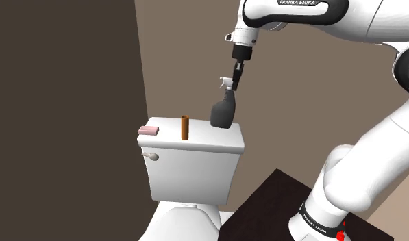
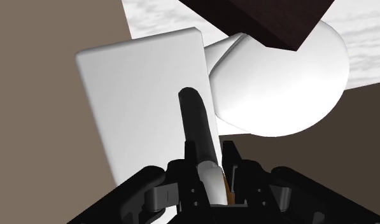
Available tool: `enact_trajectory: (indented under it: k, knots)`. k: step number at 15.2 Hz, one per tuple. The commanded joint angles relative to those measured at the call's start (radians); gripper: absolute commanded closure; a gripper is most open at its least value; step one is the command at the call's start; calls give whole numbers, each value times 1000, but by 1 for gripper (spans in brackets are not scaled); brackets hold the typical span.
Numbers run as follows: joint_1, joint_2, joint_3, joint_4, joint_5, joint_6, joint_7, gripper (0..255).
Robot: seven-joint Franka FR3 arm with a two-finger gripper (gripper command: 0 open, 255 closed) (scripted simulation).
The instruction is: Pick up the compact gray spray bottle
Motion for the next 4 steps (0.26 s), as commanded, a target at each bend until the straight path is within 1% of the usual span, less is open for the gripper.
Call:
enact_trajectory:
  k: [1, 2, 4]
  knots:
    - [1, 6, 0, 35, 1, -29, 2, 255]
    - [1, 11, 0, 53, 2, -43, 2, 255]
    - [1, 11, 0, 56, 2, -45, 2, 255]
